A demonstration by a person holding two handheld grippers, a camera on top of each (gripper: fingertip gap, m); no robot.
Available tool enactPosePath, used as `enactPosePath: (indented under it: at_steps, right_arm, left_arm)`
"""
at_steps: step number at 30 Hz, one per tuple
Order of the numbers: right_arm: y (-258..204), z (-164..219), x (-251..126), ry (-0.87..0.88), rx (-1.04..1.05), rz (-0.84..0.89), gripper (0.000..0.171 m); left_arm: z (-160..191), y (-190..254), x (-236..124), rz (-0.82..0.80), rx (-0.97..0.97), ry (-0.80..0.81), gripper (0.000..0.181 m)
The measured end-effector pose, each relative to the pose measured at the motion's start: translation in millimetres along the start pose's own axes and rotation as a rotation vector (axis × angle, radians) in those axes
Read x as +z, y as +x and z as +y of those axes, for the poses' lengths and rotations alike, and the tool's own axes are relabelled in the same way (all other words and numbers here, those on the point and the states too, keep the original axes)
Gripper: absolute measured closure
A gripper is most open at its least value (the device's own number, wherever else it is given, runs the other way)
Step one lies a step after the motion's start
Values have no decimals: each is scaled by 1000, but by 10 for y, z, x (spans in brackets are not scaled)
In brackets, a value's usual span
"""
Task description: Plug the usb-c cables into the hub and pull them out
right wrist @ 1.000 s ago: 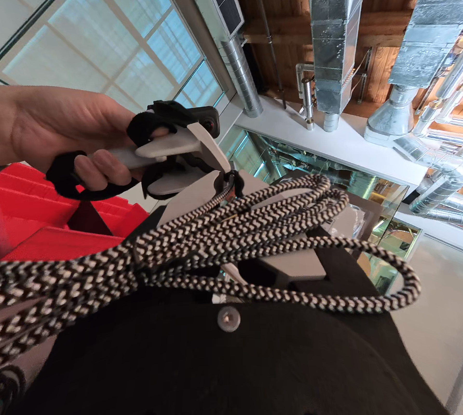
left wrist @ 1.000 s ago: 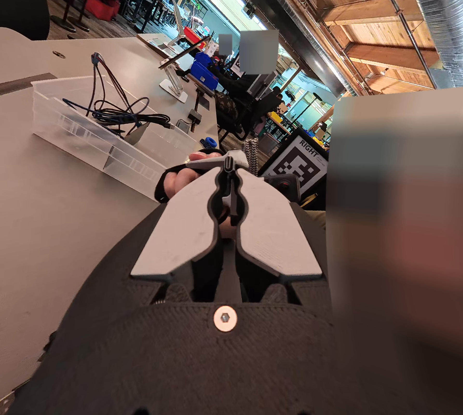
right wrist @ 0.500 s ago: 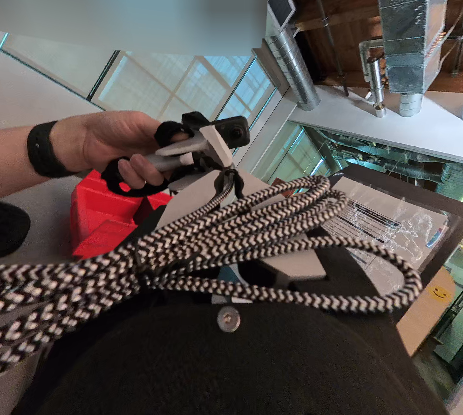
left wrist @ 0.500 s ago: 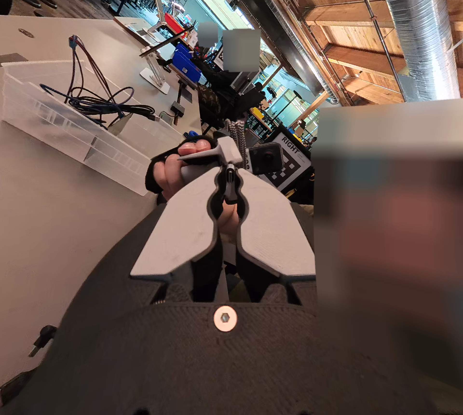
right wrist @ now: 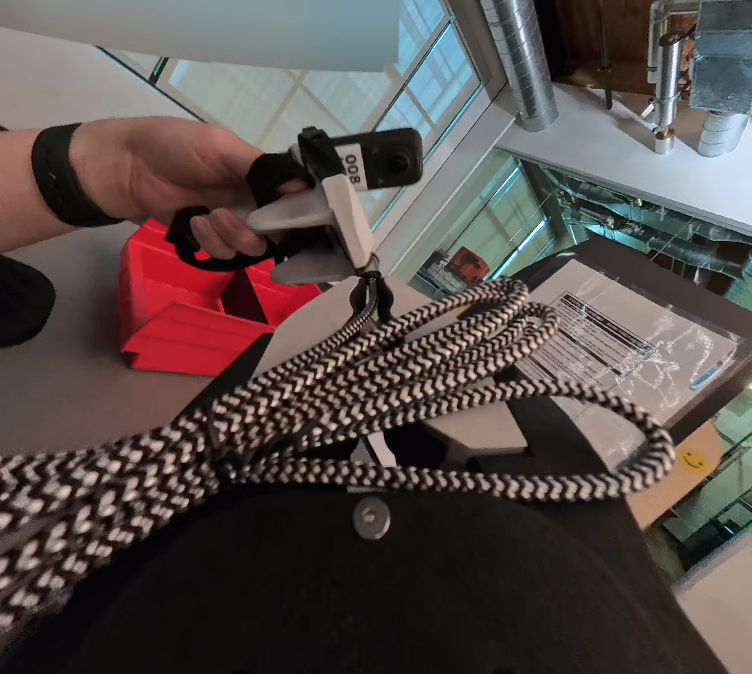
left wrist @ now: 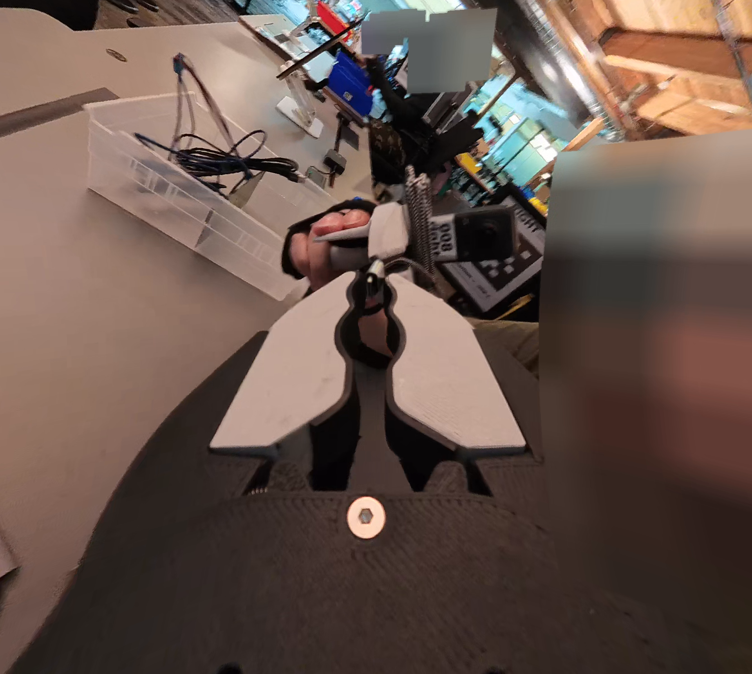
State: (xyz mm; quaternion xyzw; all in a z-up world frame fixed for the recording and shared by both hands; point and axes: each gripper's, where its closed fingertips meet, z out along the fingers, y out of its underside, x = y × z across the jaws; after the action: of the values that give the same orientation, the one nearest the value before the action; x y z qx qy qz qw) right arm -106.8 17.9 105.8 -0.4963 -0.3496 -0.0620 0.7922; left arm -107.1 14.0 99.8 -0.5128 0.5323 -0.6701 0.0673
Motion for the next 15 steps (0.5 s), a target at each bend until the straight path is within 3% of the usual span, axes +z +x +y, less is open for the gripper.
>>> enactPosePath:
  at_steps: [1,5,7,11,15]
  right_arm:
    - [45,12,-18,-18,-12,2,167]
    - [326,82,-142,-83,31,10,165]
    - [436,88,-205,-93,56,17,165]
    - [518,90,-247,-111,70,16,165]
    - [506,85,-228,-119,59,5,165]
  left_arm:
    - [6,-59,-11,-52,35,-13,170]
    - [97,-814,-226,-517,193,-108,132]
    - [299,-1267,-352,-715,182,-229,128]
    - [857,-1783,-372,-828,-34,-479,136]
    - [1177,-2117,-432,-917,-117,-607,136]
